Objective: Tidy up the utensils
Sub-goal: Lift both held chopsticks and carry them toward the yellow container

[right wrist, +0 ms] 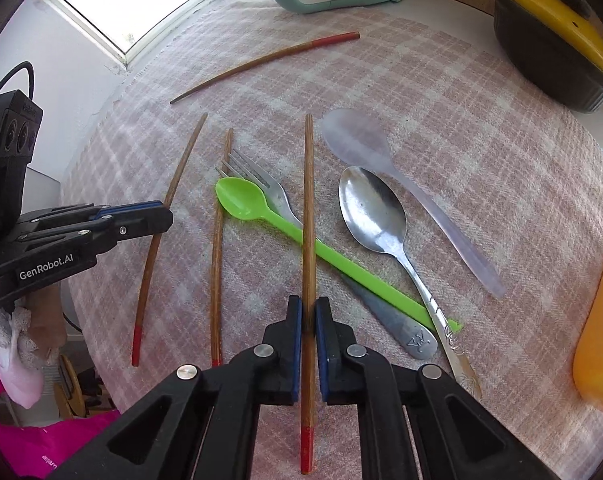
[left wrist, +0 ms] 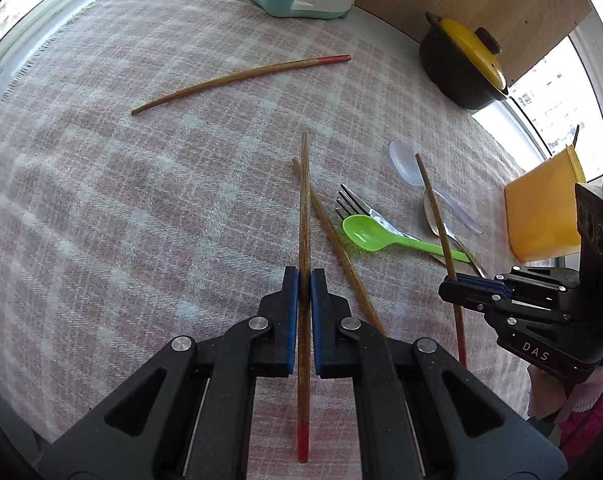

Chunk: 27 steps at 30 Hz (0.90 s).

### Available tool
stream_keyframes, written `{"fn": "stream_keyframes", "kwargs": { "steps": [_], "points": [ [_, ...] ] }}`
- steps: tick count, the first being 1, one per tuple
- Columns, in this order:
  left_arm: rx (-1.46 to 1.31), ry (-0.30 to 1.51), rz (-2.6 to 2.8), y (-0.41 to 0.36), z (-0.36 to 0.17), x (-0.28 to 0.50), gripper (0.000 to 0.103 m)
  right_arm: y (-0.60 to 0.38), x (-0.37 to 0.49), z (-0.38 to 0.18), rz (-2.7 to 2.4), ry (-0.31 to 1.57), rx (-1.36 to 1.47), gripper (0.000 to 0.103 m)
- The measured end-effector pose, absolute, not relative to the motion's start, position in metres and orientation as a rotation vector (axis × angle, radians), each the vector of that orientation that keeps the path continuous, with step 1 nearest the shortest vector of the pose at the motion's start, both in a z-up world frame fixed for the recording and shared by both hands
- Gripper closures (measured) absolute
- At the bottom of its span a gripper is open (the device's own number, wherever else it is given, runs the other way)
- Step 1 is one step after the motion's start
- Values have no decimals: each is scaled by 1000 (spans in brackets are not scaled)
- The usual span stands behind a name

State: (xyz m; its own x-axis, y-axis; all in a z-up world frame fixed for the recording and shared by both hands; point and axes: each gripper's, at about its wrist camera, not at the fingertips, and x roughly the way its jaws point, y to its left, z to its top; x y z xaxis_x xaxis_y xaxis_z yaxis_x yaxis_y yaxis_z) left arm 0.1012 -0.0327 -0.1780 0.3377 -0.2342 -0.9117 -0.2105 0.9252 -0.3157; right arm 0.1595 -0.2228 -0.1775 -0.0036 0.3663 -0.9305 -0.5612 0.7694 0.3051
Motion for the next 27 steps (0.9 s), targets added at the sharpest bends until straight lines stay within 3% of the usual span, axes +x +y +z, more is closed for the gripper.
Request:
{"fn": "stream_keyframes", "kwargs": {
  "steps": [15,27],
  "points": [
    [-498,1087,-100,-37,-128,89,99,-288,121,-120,601,1203,29,99],
    [-475,998,-221,-79,-83,124,99,-363,102,-61,425,1044,107,99]
  ]
}}
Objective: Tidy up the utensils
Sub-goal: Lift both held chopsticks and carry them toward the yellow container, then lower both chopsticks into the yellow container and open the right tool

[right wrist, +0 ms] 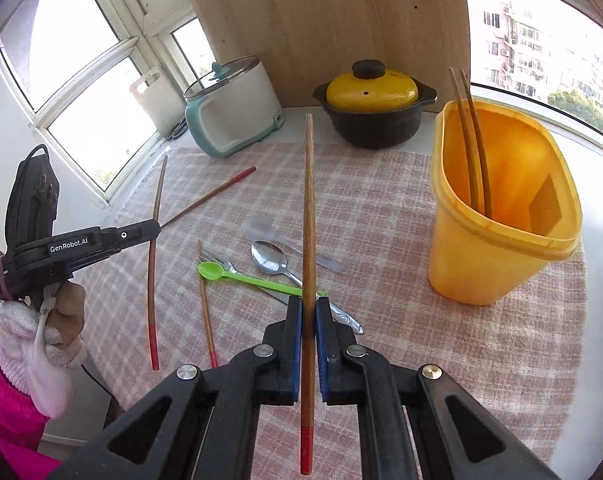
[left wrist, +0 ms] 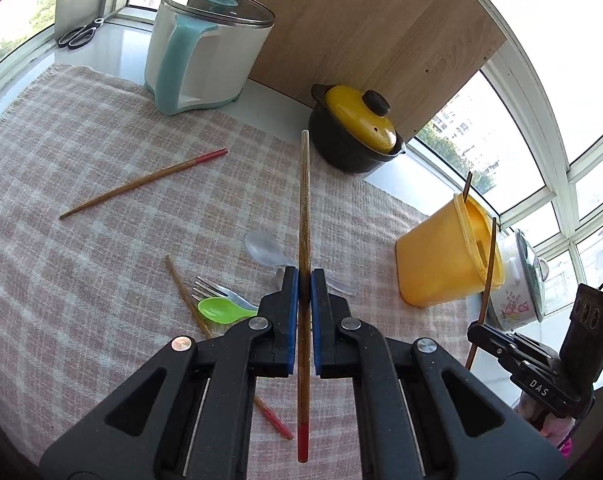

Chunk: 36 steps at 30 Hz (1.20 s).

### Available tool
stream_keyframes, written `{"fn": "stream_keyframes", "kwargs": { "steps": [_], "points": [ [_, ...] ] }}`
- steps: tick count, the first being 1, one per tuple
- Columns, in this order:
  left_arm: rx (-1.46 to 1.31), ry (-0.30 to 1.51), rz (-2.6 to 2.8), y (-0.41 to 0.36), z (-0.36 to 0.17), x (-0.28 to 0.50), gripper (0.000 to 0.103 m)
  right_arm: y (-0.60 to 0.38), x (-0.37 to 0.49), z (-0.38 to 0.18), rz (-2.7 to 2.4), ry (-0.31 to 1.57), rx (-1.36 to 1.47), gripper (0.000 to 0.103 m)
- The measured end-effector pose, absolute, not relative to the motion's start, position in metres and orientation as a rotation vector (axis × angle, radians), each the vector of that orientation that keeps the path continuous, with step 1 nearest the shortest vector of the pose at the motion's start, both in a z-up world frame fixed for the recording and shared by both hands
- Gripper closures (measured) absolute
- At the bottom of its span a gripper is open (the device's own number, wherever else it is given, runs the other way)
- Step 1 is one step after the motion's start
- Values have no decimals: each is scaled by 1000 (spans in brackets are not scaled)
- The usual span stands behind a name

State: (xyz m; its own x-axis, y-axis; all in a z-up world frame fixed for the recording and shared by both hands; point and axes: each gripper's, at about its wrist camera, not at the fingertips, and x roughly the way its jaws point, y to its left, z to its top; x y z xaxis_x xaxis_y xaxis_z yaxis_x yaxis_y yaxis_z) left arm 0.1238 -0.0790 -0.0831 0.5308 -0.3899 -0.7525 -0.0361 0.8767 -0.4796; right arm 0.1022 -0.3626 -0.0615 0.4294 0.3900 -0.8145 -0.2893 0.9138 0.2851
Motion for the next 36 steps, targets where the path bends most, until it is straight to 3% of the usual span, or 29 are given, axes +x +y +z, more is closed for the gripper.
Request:
{"fn": "stream_keyframes", "kwargs": {
  "steps": [20,36],
  "points": [
    [-400,839,-503,-230,-3,210,99,-458,137,16,247,835,162,99],
    [-370,796,-518,-302,1,263,99,-490,193,12,174,789,231,99]
  ]
}}
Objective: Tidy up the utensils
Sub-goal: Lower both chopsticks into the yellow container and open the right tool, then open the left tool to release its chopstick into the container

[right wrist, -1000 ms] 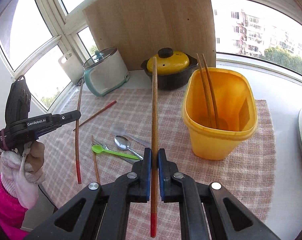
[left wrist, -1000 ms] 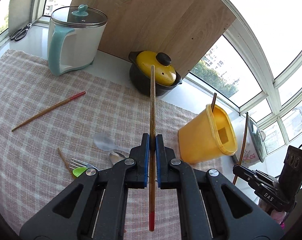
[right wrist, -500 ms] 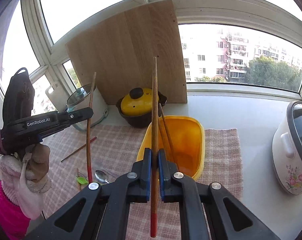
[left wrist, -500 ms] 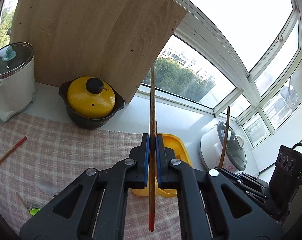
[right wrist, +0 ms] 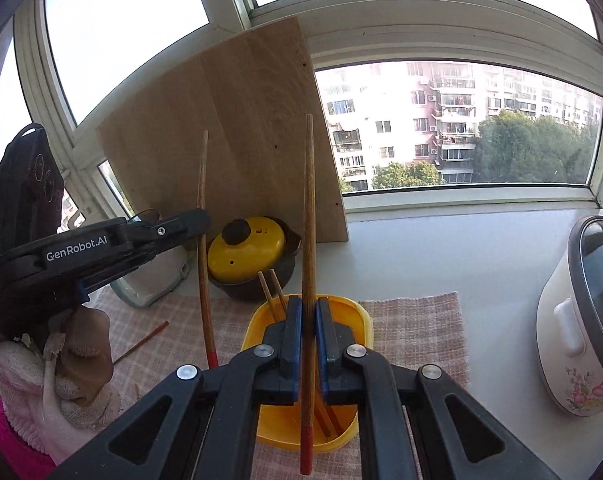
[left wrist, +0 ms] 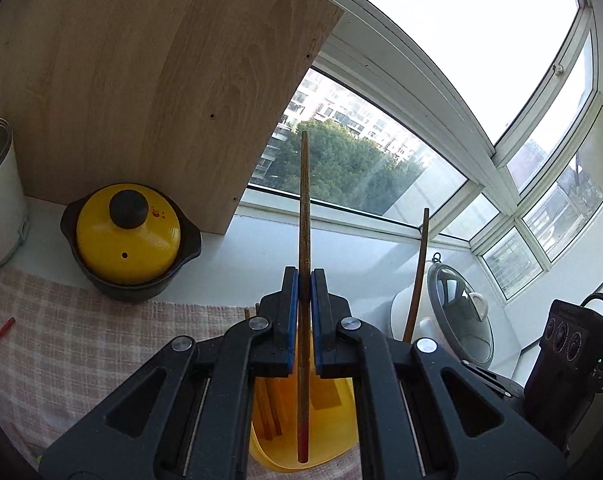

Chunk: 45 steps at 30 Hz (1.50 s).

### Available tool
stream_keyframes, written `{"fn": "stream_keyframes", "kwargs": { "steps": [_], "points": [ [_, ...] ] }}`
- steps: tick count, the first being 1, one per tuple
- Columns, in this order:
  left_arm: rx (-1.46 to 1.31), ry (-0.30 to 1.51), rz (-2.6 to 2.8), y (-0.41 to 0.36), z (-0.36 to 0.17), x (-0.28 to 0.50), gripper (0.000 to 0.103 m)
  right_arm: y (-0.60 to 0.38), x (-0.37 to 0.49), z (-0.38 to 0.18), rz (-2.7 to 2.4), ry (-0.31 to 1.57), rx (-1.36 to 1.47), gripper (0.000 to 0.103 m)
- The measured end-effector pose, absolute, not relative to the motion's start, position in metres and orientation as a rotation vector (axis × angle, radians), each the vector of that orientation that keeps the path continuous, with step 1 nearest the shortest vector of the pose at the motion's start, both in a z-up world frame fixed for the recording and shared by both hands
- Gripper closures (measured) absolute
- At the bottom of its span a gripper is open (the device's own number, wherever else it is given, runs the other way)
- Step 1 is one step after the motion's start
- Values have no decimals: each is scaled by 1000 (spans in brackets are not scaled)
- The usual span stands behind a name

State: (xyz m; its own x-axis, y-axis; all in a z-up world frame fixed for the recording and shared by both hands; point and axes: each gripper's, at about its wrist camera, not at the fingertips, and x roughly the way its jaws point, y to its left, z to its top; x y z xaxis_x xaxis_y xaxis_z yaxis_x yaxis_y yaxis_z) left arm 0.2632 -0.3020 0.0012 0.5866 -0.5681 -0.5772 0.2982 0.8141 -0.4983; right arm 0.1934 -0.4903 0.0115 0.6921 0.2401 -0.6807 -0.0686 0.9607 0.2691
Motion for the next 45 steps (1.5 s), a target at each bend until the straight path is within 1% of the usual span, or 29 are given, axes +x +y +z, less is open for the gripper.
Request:
{"fn": "stream_keyframes", "kwargs": {
  "steps": [17,31,33,34,35,40,45],
  "points": [
    [-300,841,-504,-318,-28,273,99,-488,231,-22,159,840,211,99],
    [-310,829,-507,-318,-28,274,99,-488,228,-22,159,850,198,98],
    [-302,830,-503,-318,-27,273,99,-490,226,-22,148,851,198,90],
    [-293,829,-499,-318,-27,273,99,-491,225,-21,145,846,201,80],
    [-284,825,-494,-318,-26,272,99,-491,224,-21,139,846,201,77],
    [-277,819,-484,-312,-23,268,99,-494,217,-20,128,846,197,77],
    [-286,825,-474,-305,-23,266,97,-492,212,-17,123,843,192,75]
  ]
}}
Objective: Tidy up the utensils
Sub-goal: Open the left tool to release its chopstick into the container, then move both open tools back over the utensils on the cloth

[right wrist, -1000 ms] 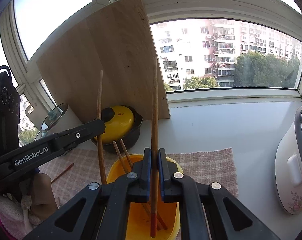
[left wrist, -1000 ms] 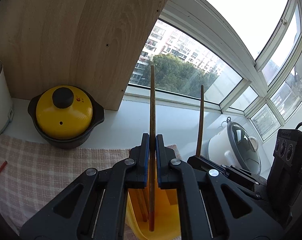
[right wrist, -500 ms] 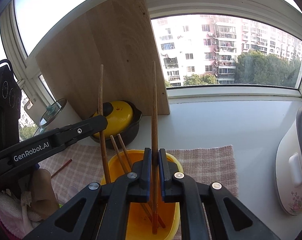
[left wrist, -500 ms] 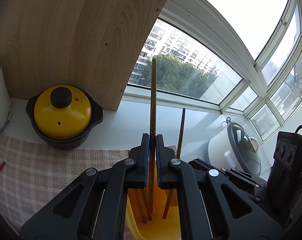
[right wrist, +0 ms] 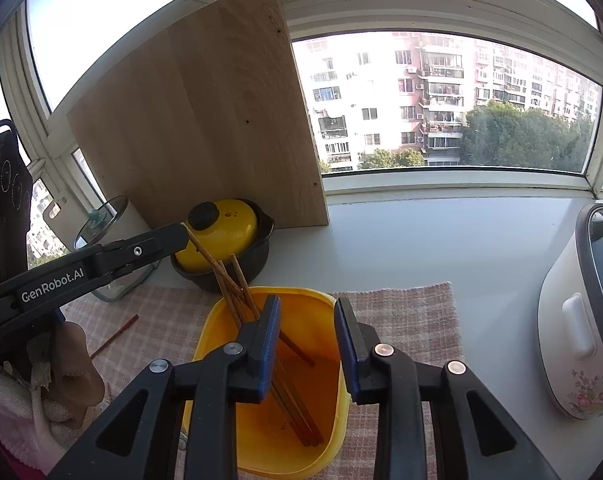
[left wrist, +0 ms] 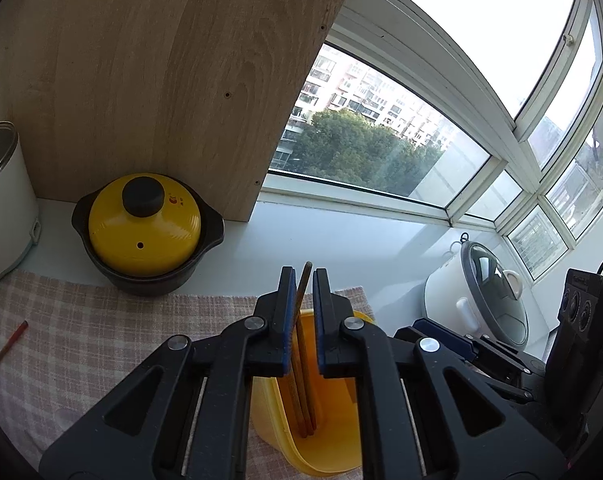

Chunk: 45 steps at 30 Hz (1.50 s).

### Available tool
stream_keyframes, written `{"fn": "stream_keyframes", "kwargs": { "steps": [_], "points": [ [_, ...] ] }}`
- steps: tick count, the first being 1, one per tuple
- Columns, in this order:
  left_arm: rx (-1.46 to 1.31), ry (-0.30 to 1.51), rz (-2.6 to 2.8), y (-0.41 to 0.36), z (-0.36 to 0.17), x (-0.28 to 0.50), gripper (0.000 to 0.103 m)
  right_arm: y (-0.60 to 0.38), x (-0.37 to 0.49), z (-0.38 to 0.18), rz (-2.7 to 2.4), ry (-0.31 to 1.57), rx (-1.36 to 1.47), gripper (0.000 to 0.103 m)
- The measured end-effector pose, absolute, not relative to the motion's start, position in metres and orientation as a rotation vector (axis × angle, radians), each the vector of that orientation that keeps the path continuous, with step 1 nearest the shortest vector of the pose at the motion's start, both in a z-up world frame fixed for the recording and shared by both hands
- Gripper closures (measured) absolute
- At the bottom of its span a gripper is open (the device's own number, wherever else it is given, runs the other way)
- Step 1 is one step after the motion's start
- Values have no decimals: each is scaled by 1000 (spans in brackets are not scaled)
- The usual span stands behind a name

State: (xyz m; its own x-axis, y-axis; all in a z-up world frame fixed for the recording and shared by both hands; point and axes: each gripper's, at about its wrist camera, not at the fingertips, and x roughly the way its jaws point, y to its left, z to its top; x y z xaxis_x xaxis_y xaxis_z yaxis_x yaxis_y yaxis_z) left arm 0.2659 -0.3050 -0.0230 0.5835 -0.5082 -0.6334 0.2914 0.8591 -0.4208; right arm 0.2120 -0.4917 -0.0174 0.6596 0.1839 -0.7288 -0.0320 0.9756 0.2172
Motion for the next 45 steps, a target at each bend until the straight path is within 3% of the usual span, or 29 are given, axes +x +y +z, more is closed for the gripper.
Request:
{"fn": "stream_keyframes", "kwargs": {
  "steps": [8,10,12,18,23,32,45],
  "points": [
    [-273,811,-465,-293,-15,252,96,-486,201,-12,114,835,174,65],
    [-261,803,-460,-289,-12,246,93,-483,196,-9,113,826,168,63],
    [-263,799,-457,-284,-9,241,79,-478,192,-6,111,818,156,61],
    [-241,789,-440,-266,-3,223,78,-464,176,1,112,795,133,50],
    [-263,798,-431,-239,-2,207,78,-453,160,7,130,766,132,26],
    [-233,793,-313,-170,-16,178,78,-435,134,14,152,696,97,3],
    [-296,947,-139,-69,-67,133,78,-386,128,11,342,697,-54,0]
  ]
}}
